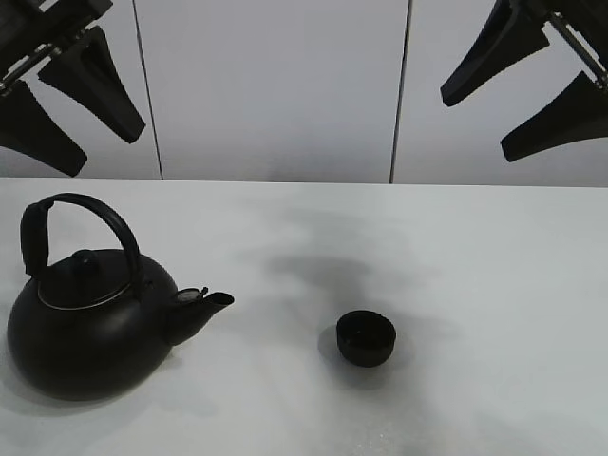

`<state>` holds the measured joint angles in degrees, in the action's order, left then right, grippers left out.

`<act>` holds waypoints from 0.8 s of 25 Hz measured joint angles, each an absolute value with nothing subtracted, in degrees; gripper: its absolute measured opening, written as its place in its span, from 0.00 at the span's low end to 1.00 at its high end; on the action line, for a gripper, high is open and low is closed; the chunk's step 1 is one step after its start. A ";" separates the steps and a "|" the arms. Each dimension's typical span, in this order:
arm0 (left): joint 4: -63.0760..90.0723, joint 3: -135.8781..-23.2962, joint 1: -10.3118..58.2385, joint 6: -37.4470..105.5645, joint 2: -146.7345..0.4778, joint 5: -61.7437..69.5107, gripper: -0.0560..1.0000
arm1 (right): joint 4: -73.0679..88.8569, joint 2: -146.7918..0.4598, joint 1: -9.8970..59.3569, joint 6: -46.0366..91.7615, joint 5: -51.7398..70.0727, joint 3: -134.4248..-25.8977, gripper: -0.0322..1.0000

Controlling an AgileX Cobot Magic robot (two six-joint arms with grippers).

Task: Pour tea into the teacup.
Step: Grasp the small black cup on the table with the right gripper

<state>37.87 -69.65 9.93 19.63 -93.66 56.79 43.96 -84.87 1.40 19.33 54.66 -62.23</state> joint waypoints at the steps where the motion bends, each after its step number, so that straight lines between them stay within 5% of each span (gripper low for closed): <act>1: 37.87 -69.65 9.93 19.63 -93.66 56.79 0.50 | 43.96 -84.87 1.40 19.33 54.66 -62.23 0.49; 20: 37.87 -69.65 9.93 19.63 -93.66 56.79 0.50 | 33.27 -84.87 5.51 22.13 67.62 -68.23 0.49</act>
<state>37.87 -69.65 9.93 19.63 -93.66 56.79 33.27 -84.87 5.51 22.13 67.62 -68.23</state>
